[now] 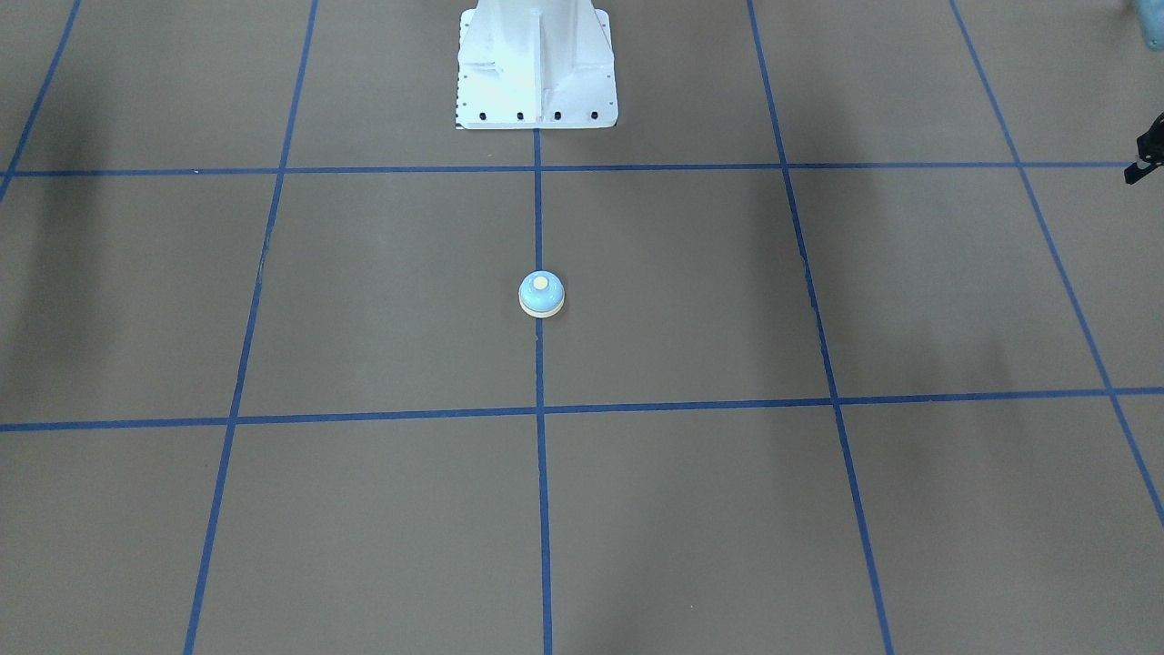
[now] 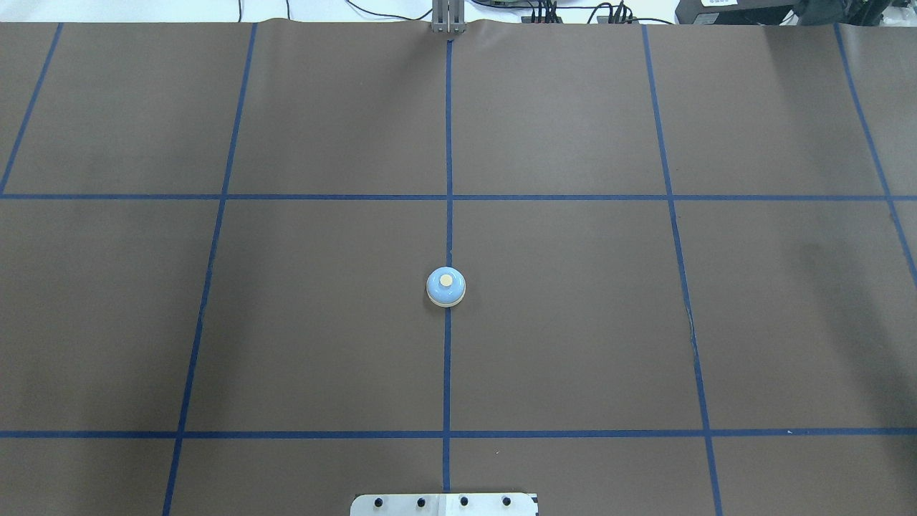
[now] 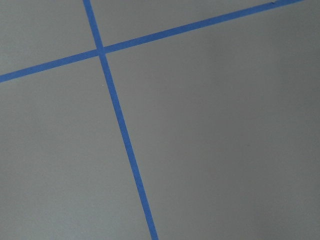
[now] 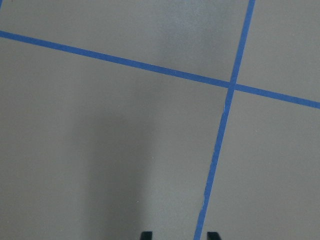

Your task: Place and press bell with both arms

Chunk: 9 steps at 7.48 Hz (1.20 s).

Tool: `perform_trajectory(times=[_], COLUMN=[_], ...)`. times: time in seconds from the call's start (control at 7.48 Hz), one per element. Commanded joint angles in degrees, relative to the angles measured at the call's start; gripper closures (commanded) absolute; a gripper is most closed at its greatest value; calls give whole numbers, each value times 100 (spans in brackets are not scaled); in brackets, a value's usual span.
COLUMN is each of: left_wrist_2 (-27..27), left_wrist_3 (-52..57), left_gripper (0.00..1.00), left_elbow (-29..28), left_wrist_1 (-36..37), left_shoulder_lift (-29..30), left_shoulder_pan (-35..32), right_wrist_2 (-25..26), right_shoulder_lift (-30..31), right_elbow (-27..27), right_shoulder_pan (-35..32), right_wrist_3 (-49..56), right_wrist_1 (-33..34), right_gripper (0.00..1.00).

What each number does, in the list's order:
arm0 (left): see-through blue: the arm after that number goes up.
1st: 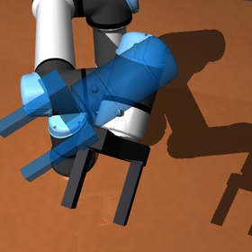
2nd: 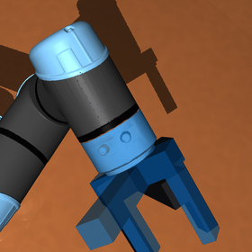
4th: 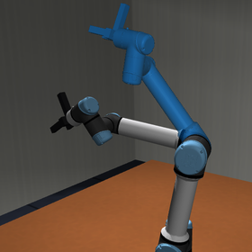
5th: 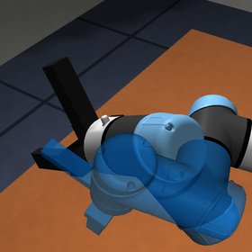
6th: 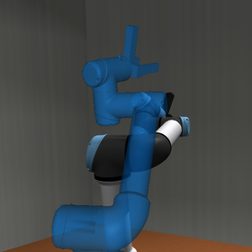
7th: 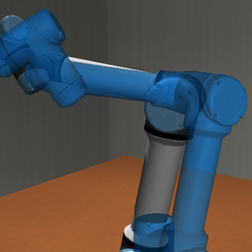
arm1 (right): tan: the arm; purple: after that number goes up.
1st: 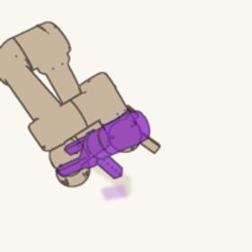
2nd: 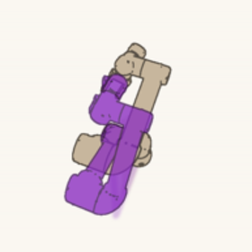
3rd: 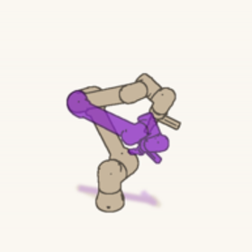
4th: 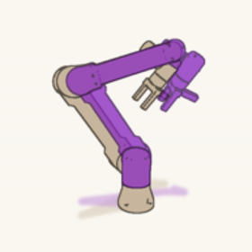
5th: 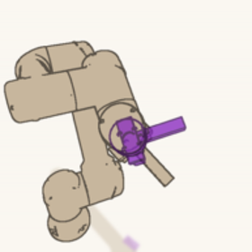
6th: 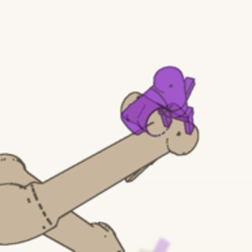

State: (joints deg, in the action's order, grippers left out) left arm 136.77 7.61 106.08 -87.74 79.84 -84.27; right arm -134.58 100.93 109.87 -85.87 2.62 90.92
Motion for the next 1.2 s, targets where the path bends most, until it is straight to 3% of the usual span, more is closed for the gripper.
perform_trajectory(times=[0.0, 1.07], left_wrist_2=[7, -202], left_wrist_3=[-719, -867], left_gripper=[1, 0], left_elbow=[-79, -149], left_wrist_1=[29, 65], left_shoulder_lift=[119, 234], left_shoulder_pan=[-45, -54], right_wrist_2=[46, 11], right_shoulder_lift=[23, -82], right_elbow=[8, 8], right_shoulder_pan=[-35, -35], right_wrist_3=[19, -7], right_wrist_1=[-4, -4], right_gripper=[0, 0])
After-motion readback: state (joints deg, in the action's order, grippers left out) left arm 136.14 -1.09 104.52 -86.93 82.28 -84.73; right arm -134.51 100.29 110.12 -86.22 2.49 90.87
